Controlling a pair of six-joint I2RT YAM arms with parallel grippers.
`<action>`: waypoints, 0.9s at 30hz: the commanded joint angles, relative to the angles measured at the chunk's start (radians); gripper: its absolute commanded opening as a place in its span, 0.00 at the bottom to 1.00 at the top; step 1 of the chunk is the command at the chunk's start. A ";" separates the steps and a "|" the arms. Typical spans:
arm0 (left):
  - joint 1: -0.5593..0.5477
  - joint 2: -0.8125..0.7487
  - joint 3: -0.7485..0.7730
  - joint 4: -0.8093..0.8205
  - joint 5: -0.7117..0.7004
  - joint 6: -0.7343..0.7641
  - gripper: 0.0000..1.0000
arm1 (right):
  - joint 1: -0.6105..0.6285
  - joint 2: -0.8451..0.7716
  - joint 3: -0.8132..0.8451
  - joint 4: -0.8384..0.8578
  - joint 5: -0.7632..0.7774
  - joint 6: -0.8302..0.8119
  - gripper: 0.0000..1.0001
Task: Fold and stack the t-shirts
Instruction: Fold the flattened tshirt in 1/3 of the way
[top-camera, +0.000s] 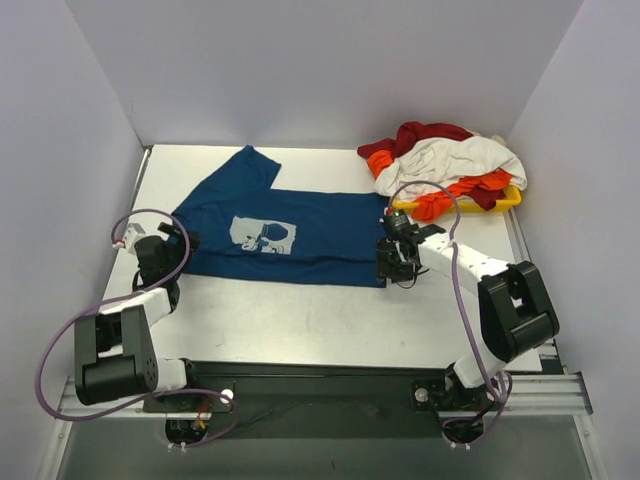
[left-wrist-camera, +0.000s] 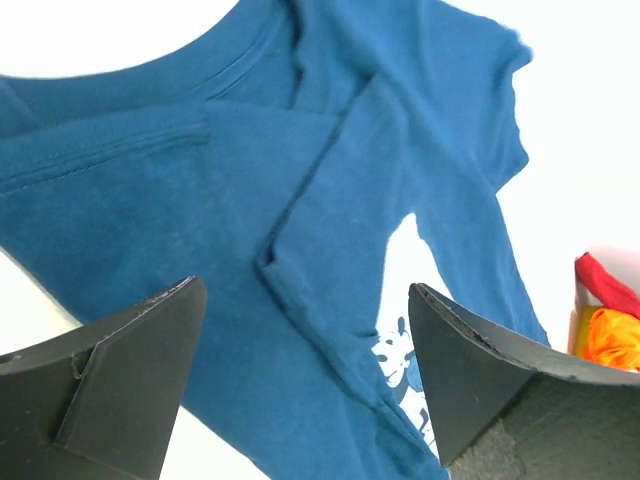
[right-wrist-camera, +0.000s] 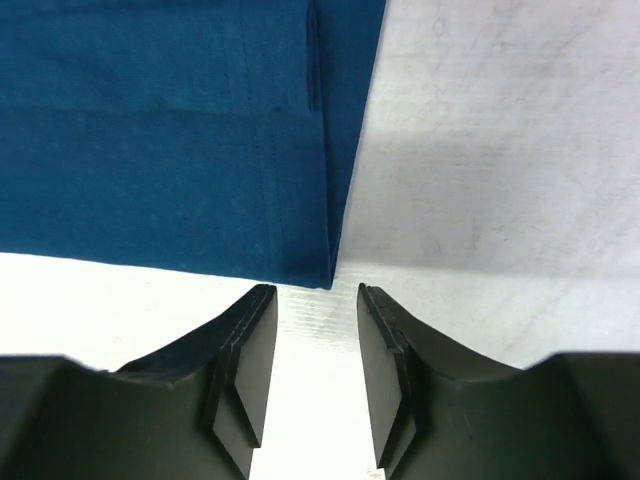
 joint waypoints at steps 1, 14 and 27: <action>-0.042 -0.114 0.013 -0.066 -0.095 0.085 0.93 | -0.014 -0.047 0.067 -0.033 0.009 -0.004 0.41; -0.163 -0.156 0.074 -0.143 -0.218 0.257 0.81 | -0.128 0.166 0.275 -0.021 -0.152 -0.068 0.36; -0.183 -0.009 0.142 -0.154 -0.218 0.279 0.77 | -0.149 0.241 0.298 -0.006 -0.200 -0.080 0.32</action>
